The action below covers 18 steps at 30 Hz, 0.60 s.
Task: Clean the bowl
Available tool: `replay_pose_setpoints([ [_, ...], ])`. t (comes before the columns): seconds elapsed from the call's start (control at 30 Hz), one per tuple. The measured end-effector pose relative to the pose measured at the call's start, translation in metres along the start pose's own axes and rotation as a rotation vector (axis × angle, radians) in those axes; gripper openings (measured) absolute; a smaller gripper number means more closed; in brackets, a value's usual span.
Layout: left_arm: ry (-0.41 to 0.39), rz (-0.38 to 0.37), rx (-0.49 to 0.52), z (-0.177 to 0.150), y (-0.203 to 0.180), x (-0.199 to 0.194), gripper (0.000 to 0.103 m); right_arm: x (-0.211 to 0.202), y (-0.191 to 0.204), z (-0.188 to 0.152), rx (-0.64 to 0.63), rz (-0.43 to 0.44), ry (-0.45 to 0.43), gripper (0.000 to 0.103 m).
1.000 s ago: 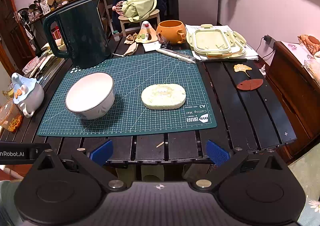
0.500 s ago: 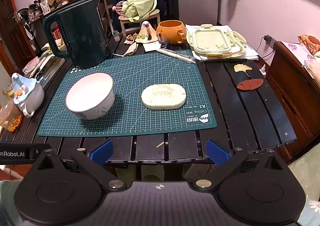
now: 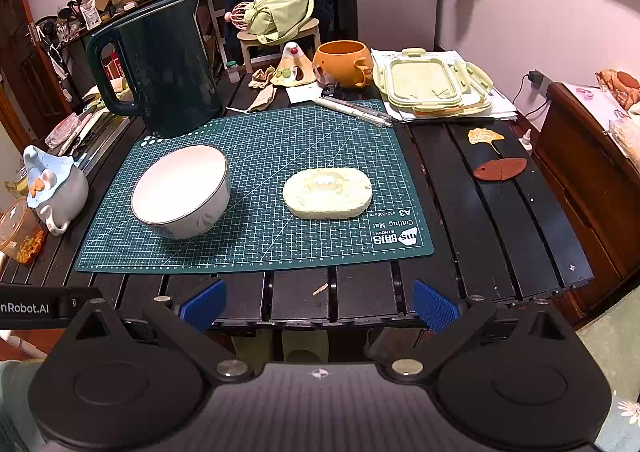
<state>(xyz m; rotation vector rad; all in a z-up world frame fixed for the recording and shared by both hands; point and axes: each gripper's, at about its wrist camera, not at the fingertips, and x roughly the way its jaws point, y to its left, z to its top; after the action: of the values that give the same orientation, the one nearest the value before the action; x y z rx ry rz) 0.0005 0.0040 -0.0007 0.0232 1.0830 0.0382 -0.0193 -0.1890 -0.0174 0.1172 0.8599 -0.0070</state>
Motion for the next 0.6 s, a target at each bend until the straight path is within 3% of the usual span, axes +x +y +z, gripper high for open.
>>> replay_pose_setpoints([
  [0.17,0.006,-0.012,-0.026,0.005,0.006,0.001,0.083,0.0,-0.001,0.001,0.012,0.005,-0.003,0.1],
  [0.33,-0.038,-0.042,-0.049,0.021,0.017,-0.01,0.083,-0.007,-0.01,0.01,0.072,0.043,-0.025,0.101],
  [0.5,-0.047,-0.095,-0.032,0.049,0.026,-0.022,0.083,-0.017,-0.024,0.026,0.12,0.102,-0.105,0.102],
  [0.6,-0.112,-0.07,-0.033,0.069,0.03,-0.032,0.083,-0.022,-0.026,0.039,0.047,0.131,-0.182,0.102],
])
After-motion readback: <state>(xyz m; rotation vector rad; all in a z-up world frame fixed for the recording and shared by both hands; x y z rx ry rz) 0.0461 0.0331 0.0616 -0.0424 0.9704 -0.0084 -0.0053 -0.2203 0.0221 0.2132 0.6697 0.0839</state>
